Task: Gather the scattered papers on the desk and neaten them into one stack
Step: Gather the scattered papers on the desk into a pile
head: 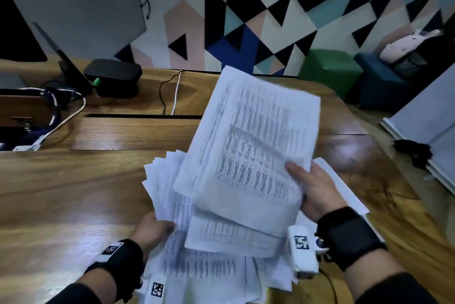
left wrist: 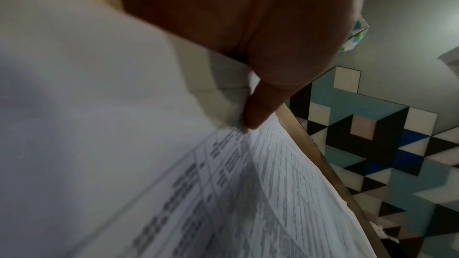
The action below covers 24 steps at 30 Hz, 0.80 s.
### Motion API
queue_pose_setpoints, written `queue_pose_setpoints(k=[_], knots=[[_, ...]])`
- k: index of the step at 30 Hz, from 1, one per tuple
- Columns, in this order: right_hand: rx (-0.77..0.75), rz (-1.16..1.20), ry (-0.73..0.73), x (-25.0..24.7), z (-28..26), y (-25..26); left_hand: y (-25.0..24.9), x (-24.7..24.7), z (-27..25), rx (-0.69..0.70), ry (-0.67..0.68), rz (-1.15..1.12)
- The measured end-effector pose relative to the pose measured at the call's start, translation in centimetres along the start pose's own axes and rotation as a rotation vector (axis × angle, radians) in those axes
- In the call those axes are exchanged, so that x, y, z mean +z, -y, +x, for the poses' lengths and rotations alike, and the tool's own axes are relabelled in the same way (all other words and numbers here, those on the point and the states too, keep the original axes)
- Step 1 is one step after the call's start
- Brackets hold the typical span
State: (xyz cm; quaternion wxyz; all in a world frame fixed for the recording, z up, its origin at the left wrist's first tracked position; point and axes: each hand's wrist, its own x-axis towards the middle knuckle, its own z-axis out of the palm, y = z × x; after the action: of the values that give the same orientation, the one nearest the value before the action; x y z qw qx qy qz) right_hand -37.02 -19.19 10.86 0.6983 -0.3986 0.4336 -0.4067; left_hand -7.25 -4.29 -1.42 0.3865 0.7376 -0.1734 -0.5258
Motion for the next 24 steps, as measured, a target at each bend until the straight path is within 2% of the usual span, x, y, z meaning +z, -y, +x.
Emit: queue_pose_setpoints(k=[4,6,8,11,13,15,17,19,20,22,24], knots=[[0.093,-0.589,-0.083,2.3,1.0,-6.1,-0.2,-0.6,-1.0,-0.068,0.105,-0.128],[0.225,-0.76,-0.076,3.2,0.8,-8.4,-0.4,-1.1,-1.2,-0.132,0.126,-0.159],[0.282,-0.919,-0.048,3.7,0.6,-10.0,-0.4,-1.6,-0.9,-0.184,0.108,-0.209],[0.34,-0.999,0.008,4.2,0.4,-11.9,-0.7,-2.1,-1.2,-0.201,0.132,-0.337],[0.397,-1.006,0.057,4.4,0.5,-13.5,-0.3,-2.2,-1.1,-0.173,0.155,-0.264],[0.386,-0.998,0.075,4.7,0.8,-14.5,0.5,-2.1,-0.7,-0.149,0.163,-0.193],[0.343,-1.04,-0.019,4.7,1.0,-14.2,0.5,-2.0,-1.1,-0.149,0.138,-0.175],[0.315,-1.151,-0.244,3.8,1.5,-13.7,0.0,-2.4,-1.6,-0.124,0.117,-0.184],[0.358,-1.201,-0.319,3.2,1.6,-13.6,-0.2,-2.9,-2.0,-0.101,0.111,-0.203],[0.462,-1.303,-0.347,2.5,2.0,-13.8,-0.5,-4.4,-2.8,-0.062,0.099,-0.284],[0.538,-1.361,-0.336,2.5,2.4,-13.9,-0.1,-6.6,-3.1,-0.029,0.021,-0.301]])
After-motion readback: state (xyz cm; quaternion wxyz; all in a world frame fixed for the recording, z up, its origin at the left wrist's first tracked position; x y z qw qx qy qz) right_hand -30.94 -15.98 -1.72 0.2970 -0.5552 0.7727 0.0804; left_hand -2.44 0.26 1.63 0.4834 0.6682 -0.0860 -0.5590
